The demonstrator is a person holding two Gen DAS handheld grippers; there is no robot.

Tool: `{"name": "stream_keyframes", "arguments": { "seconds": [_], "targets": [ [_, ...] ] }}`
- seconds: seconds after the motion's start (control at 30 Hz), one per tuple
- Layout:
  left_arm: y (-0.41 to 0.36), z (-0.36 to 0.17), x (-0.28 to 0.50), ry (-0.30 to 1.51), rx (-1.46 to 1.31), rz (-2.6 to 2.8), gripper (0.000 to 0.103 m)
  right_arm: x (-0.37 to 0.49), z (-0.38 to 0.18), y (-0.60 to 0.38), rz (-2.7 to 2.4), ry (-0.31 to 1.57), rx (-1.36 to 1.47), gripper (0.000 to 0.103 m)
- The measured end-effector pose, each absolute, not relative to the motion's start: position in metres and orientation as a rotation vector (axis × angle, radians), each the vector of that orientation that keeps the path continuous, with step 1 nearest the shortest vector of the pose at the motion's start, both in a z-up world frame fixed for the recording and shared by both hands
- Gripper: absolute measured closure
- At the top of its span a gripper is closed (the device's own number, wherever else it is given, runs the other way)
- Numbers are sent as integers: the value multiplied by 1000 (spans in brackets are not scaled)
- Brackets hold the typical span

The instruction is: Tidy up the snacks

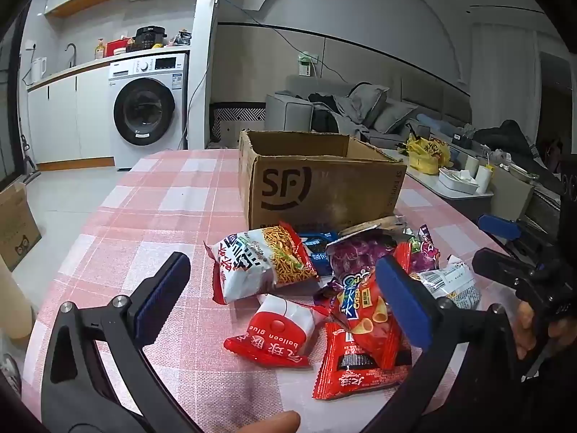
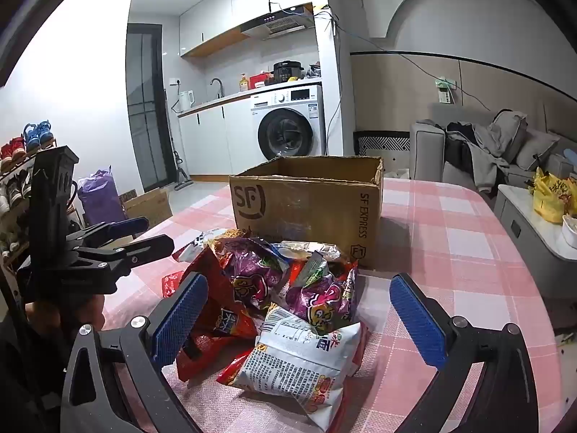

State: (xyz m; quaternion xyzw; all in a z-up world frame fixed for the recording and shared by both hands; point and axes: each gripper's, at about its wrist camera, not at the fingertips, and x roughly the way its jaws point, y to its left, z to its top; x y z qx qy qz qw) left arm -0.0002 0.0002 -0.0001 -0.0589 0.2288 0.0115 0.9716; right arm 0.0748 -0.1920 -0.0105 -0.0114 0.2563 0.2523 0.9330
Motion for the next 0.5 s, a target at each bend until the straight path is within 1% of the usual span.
{"name": "stream_keyframes", "arguments": {
  "seconds": [0.5],
  "targets": [
    [0,0,0,464,-113,25,1,75,-10,-192,514,523,-24,0]
  ]
}}
